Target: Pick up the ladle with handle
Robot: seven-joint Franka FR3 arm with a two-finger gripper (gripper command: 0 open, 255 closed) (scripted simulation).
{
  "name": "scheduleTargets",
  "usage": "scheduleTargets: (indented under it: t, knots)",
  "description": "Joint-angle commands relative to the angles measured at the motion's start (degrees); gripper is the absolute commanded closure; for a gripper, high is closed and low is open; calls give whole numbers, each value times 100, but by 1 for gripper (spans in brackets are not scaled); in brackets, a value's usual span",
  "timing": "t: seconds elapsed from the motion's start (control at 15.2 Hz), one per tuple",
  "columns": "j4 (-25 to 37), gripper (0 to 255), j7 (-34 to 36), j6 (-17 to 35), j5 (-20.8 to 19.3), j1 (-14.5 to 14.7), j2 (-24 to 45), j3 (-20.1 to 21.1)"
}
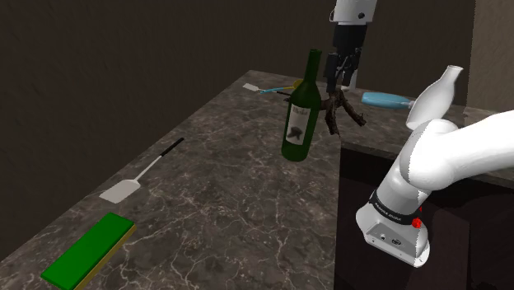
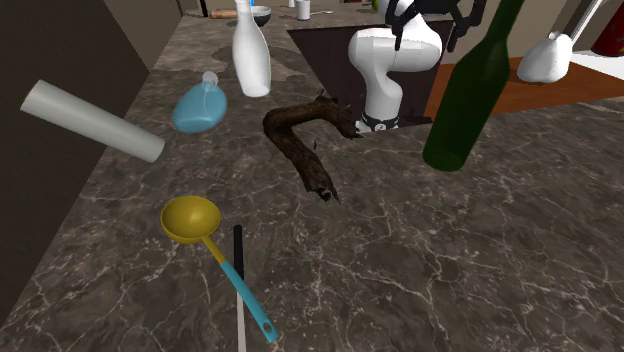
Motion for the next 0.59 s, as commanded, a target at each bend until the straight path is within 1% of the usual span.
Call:
scheduleTargets:
  t: [0.0,0.26,0.53]
  knots:
    - [0,0,0,0,0,0,0,0]
    - [-2,0,-995,394,-350,-7,317,-652]
    - [164,0,-1982,804,-589,30,823,-1288]
